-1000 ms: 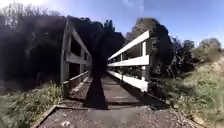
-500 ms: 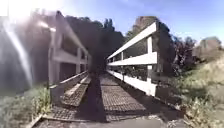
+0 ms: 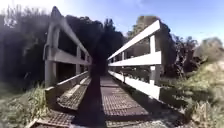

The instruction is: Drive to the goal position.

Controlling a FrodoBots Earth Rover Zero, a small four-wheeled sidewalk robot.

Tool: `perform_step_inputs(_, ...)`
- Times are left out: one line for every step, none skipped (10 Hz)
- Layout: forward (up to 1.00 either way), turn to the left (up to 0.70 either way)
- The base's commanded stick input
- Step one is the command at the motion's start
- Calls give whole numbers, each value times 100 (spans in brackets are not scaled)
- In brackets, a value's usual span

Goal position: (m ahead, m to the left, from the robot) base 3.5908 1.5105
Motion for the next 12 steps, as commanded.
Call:
perform_step_inputs(7,0)
perform_step_inputs(7,0)
perform_step_inputs(7,0)
perform_step_inputs(7,0)
perform_step_inputs(7,0)
perform_step_inputs(7,0)
perform_step_inputs(7,0)
perform_step_inputs(7,0)
perform_step_inputs(7,0)
perform_step_inputs(7,0)
perform_step_inputs(7,0)
perform_step_inputs(7,0)
